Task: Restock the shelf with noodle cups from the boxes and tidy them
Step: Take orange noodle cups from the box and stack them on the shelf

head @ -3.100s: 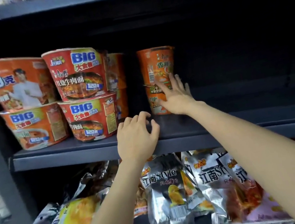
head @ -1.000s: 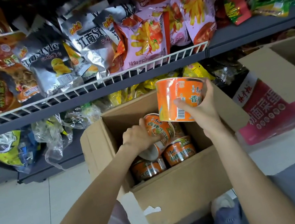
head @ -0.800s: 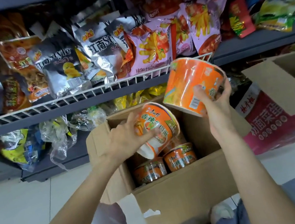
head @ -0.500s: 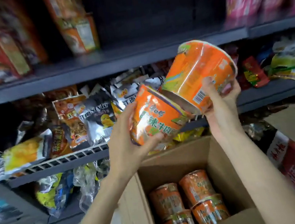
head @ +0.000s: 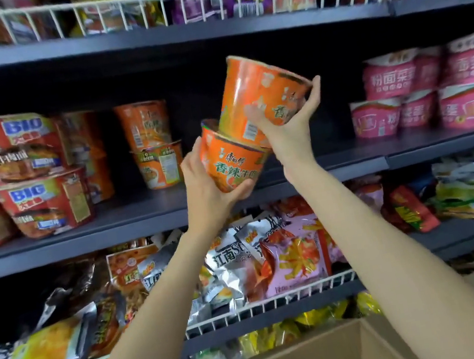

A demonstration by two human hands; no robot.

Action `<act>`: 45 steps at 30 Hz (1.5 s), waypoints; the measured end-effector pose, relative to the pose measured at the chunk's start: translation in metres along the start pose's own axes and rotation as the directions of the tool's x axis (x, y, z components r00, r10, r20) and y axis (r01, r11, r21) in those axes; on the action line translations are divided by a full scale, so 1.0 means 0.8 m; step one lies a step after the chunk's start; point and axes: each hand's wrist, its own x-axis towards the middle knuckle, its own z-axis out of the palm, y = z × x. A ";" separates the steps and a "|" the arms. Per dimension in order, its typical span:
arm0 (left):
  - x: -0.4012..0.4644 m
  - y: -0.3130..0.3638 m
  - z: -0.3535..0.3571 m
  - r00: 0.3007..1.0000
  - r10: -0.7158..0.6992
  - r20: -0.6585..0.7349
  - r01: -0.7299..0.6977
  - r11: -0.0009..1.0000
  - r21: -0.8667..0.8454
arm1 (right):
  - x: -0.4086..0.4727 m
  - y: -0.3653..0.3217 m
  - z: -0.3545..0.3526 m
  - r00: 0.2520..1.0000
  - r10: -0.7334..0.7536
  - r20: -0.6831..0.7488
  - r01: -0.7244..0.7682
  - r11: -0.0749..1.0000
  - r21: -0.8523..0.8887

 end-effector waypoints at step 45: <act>0.014 -0.124 -0.078 0.965 0.260 0.029 -0.217 0.732 0.646 | 0.018 0.120 0.041 0.818 -0.166 0.551 0.525 0.607 -0.597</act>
